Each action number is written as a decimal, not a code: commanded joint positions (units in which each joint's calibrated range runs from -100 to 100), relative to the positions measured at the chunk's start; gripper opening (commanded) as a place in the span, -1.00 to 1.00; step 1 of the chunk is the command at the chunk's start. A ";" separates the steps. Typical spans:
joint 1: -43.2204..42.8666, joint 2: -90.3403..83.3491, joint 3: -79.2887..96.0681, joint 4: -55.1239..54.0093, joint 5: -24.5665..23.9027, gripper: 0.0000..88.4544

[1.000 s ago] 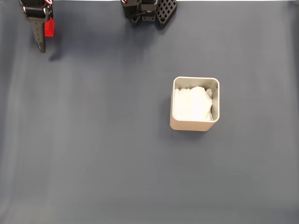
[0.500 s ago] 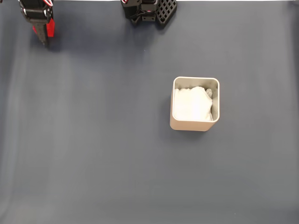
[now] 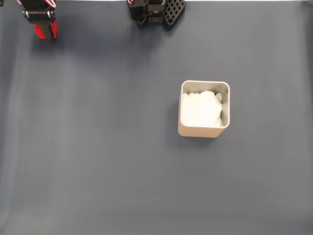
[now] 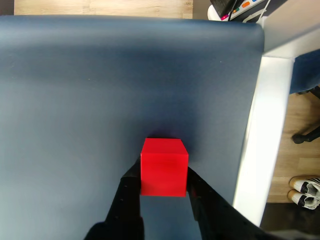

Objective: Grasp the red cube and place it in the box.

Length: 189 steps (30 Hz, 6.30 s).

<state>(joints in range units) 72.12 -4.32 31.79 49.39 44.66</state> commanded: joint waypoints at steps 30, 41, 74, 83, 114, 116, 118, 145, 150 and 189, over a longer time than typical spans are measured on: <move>-15.64 -13.81 -1.70 10.15 1.76 -1.00; -25.86 -15.02 -10.45 18.93 1.17 -1.00; -62.14 -29.64 -12.55 30.91 1.51 -1.00; -71.73 -33.97 -8.63 31.32 -0.15 -1.00; -85.36 -31.03 -5.81 22.13 4.20 -1.00; -85.36 -30.68 -5.62 21.15 4.49 -1.00; -85.07 -30.34 -5.44 19.75 4.84 -1.00; -83.44 -28.52 -4.44 16.30 4.88 -0.98; -83.44 -29.30 -3.44 13.10 2.88 -0.78; -82.23 -31.37 2.67 -1.18 1.12 0.00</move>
<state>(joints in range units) -10.71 -33.57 35.06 49.31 46.52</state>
